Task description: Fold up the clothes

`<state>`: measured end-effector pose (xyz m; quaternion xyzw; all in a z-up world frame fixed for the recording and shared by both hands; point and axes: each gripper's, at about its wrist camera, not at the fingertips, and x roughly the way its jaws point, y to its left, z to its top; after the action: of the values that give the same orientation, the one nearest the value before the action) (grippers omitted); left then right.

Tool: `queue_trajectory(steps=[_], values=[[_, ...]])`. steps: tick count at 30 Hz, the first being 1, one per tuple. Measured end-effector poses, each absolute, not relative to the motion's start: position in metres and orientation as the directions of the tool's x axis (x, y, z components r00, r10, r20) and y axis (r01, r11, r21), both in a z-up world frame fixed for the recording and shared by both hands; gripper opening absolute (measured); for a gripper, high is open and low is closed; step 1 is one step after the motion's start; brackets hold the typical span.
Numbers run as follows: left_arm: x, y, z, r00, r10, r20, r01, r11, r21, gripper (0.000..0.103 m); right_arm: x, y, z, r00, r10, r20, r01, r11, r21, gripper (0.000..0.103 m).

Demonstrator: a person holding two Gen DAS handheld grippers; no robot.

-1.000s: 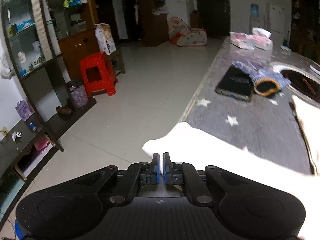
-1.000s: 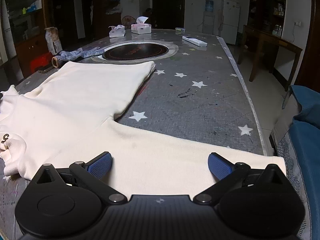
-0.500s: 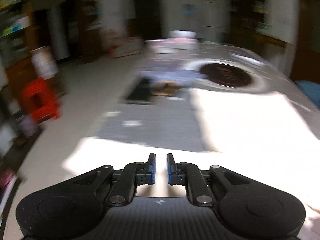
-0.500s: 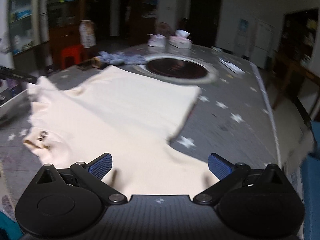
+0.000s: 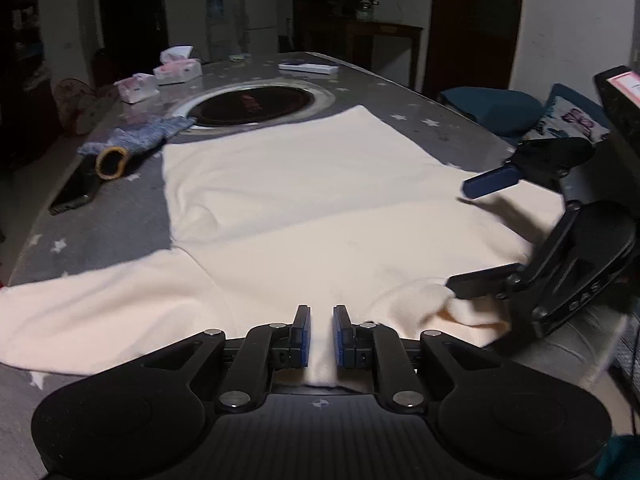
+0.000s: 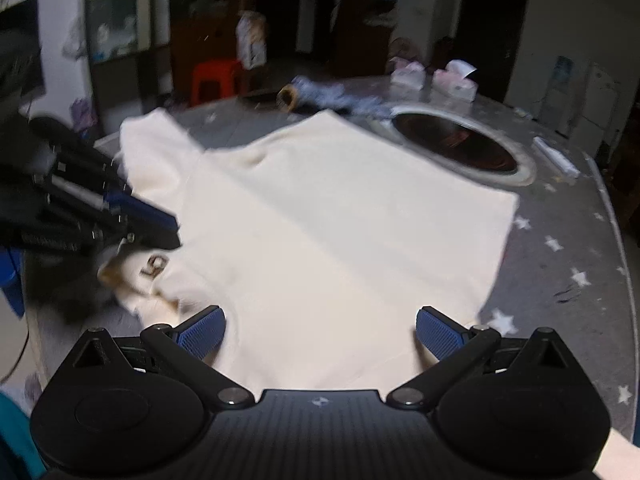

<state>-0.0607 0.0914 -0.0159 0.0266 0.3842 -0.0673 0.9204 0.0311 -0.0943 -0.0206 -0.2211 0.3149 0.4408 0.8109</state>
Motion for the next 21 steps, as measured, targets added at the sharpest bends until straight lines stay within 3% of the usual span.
queue_trajectory(steps=[9,15,21], values=[[-0.063,0.101,-0.007,0.633,-0.222,-0.741,0.207,0.972,-0.115,0.014,0.022,-0.117,-0.024,0.345,0.578,-0.739,-0.869,0.494,-0.019,0.103],[-0.025,0.138,0.011,0.699,-0.194,-0.688,0.077,0.977,-0.197,0.014,0.023,-0.116,-0.024,0.342,0.577,-0.742,-0.87,0.493,-0.018,0.103],[0.015,0.169,0.003,0.706,-0.164,-0.689,-0.031,0.965,-0.261,0.014,0.024,-0.117,-0.025,0.337,0.582,-0.74,-0.871,0.491,-0.01,0.103]])
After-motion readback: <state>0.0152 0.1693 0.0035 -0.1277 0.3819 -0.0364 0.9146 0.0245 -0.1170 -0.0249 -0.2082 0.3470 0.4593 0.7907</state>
